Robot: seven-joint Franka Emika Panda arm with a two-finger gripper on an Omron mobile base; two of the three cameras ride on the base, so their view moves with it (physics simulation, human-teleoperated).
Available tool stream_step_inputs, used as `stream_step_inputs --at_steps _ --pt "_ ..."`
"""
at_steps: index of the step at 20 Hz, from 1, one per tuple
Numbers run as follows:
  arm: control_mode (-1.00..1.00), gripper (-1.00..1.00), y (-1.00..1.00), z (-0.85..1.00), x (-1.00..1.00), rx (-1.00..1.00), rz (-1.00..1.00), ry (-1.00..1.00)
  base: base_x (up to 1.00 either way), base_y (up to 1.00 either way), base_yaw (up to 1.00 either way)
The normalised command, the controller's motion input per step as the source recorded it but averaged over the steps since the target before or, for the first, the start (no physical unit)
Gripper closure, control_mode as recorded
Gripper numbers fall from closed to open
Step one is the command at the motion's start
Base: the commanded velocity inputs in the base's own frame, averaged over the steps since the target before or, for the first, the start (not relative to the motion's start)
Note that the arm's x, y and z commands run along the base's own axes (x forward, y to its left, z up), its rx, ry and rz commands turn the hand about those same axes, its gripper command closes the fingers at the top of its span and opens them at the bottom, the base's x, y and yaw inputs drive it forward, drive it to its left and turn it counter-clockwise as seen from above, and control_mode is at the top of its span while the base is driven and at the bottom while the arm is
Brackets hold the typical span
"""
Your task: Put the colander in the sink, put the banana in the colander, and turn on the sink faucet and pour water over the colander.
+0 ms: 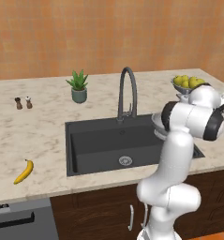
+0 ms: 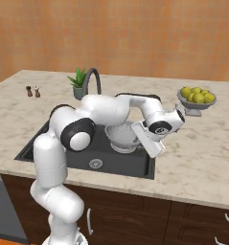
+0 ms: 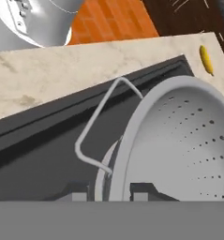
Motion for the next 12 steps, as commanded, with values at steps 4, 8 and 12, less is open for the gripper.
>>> stream_step_inputs --at_steps 4,8,12 --pt "-1.00 1.00 0.79 -0.20 0.09 -0.12 0.25 -0.22 0.00 0.00 0.00" --pt "-1.00 1.00 0.47 -0.44 0.29 -0.07 0.29 -0.02 0.00 0.00 0.00" --pt "-1.00 1.00 0.33 -0.34 0.20 -0.03 0.30 -0.04 0.00 0.00 0.00"
